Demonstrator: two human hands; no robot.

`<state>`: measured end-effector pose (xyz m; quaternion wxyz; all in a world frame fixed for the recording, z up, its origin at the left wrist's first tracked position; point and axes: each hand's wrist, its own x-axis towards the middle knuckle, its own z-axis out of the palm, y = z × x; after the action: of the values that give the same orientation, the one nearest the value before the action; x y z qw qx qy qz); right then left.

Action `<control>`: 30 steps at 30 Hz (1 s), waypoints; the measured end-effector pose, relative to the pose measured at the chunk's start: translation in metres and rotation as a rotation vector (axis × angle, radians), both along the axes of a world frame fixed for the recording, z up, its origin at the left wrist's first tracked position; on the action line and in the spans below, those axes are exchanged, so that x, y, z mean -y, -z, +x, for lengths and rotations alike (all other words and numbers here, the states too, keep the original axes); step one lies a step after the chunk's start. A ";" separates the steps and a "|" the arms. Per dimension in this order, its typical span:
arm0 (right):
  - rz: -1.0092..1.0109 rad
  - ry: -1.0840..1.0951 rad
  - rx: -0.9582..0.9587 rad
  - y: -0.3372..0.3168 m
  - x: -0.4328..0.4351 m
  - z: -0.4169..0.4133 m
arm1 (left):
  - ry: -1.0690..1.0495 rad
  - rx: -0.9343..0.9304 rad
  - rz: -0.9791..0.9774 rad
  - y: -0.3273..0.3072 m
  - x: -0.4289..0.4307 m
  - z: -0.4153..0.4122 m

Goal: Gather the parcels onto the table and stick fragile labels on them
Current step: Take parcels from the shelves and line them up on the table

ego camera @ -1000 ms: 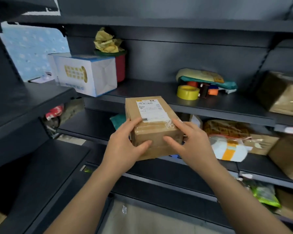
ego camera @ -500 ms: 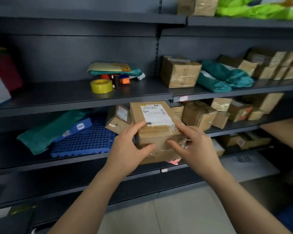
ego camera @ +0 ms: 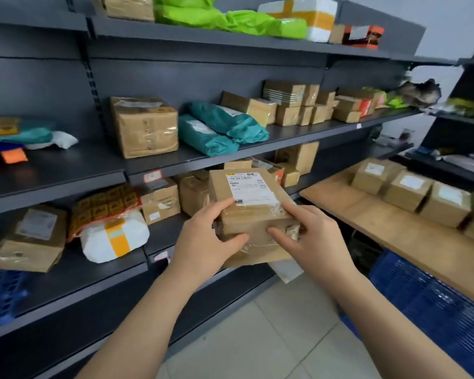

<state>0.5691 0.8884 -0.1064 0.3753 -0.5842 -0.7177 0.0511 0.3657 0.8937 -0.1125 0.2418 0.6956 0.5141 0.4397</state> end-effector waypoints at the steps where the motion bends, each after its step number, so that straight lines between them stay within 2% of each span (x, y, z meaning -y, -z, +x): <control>1: -0.003 0.018 -0.001 0.001 -0.004 0.015 | 0.023 0.002 -0.004 0.001 -0.009 0.015; 9: -0.051 0.214 -0.040 0.012 -0.033 0.111 | 0.197 -0.007 -0.046 0.015 -0.077 0.117; 30: -0.141 0.743 -0.076 0.035 -0.140 0.295 | 0.732 -0.096 -0.129 0.032 -0.280 0.353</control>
<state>0.8639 1.0282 -0.1410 0.3535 -0.8268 -0.4371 -0.0173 0.7189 1.1734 -0.1442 0.4019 0.8365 0.2689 0.2578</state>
